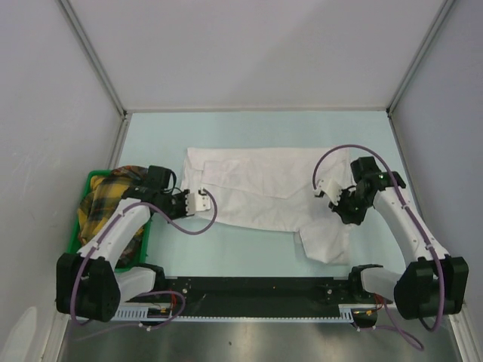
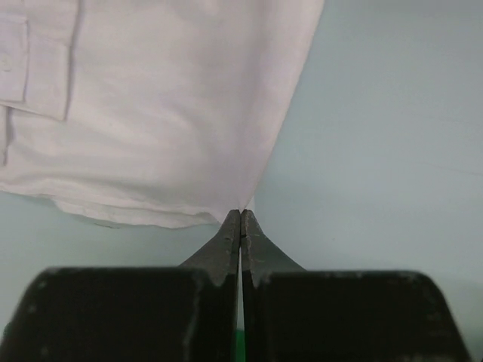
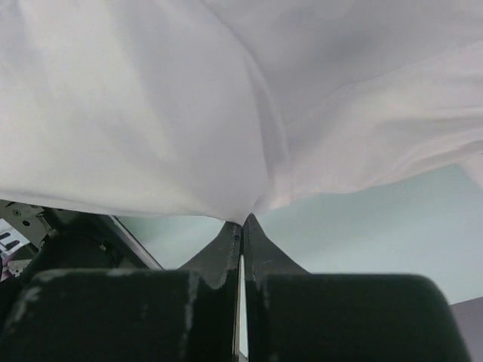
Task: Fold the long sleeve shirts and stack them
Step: Fold the shirt
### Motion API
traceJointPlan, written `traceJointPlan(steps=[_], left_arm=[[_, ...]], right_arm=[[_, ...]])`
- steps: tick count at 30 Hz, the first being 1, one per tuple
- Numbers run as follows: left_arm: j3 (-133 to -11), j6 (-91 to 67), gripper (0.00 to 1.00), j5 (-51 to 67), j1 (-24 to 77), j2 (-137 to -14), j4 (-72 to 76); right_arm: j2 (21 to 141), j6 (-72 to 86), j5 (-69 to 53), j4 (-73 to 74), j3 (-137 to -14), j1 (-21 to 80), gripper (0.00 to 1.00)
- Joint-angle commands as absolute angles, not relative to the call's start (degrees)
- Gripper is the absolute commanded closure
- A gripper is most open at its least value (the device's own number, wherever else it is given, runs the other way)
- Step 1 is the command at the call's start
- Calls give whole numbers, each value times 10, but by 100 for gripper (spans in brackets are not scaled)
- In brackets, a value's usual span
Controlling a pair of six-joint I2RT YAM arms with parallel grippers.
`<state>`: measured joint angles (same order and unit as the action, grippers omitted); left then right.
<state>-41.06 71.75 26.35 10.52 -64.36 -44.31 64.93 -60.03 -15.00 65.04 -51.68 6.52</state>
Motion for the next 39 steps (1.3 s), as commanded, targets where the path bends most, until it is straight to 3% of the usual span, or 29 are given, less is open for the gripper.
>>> traceJointPlan(steps=[1,17,26,35,39], left_arm=[[-478,681,100,306,92,-690,-441],[-670,571,100,265,78,-923,-363],[-736,525,97,229,76,-1005,-332],[-741,519,98,197,72,-1041,-340],[-742,488,96,173,69,-1045,-324]], right_arm=[[712,-623,-171,656,-618,47,100],[1010,-640,-163,666,-942,31,100],[1132,-621,-131,679,-1039,32,100],[1199,-539,-141,675,-1103,33,92],[1212,-480,-144,684,-1126,26,72]])
